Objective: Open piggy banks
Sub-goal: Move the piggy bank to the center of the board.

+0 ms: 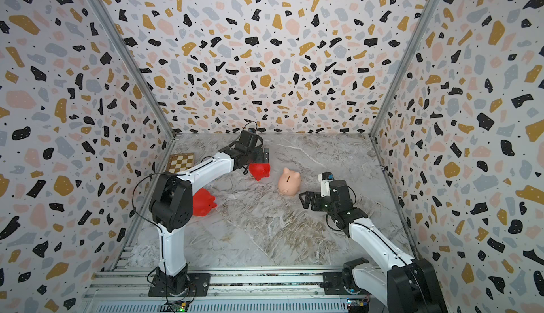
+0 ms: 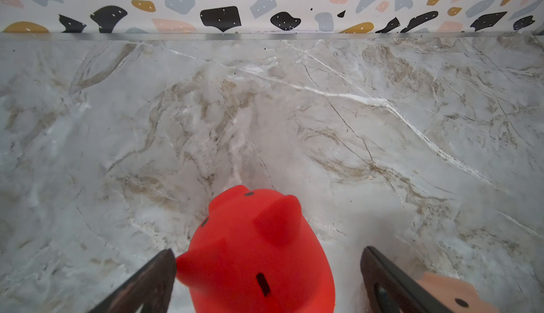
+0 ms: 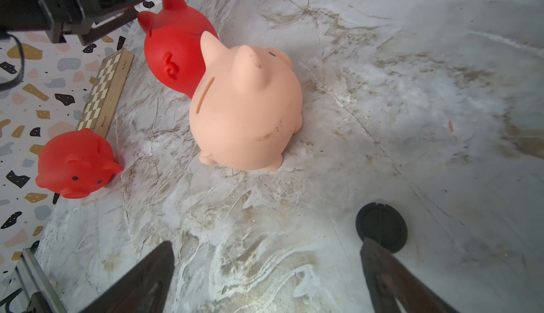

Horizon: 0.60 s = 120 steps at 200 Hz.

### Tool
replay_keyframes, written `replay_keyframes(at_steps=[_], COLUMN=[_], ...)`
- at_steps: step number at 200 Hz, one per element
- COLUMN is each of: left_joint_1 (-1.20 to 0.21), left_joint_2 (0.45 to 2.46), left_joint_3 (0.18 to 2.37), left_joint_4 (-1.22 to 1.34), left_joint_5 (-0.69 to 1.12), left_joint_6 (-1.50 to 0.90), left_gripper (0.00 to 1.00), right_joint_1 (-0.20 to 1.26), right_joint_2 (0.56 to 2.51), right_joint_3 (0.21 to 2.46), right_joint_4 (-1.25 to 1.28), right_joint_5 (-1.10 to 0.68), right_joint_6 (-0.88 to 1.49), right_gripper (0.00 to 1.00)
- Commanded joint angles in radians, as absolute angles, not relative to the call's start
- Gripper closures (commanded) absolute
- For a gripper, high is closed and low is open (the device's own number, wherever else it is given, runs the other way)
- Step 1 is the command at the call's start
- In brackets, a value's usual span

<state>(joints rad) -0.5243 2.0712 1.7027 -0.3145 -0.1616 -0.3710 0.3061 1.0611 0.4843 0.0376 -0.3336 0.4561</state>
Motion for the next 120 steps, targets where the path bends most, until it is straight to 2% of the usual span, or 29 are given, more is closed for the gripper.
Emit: replay_keyframes(at_steps=[1, 27, 72, 120], left_joint_1=[-0.52, -0.52, -0.52, -0.536], left_joint_2=[2.129, 2.195, 2.222, 2.123], left_joint_3=[1.783, 1.847, 1.831, 1.674], left_joint_4=[-0.368, -0.41, -0.407, -0.38], left_joint_5=[-0.192, -0.128, -0.016, 0.05], left_joint_6=[-0.307, -0.269, -0.238, -0.217], left_gripper=[0.01, 0.01, 0.0, 0.08], right_joint_1=[0.311, 0.313, 0.313, 0.316], right_joint_2=[1.03, 1.027, 1.027, 1.021], right_joint_3=[0.47, 0.463, 0.463, 0.459], right_joint_4=[0.053, 0.06, 0.063, 0.071], right_joint_5=[-0.344, -0.343, -0.344, -0.344], right_joint_6=[0.458, 0.459, 0.462, 0.475], right_gripper=[0.0, 0.0, 0.0, 0.0])
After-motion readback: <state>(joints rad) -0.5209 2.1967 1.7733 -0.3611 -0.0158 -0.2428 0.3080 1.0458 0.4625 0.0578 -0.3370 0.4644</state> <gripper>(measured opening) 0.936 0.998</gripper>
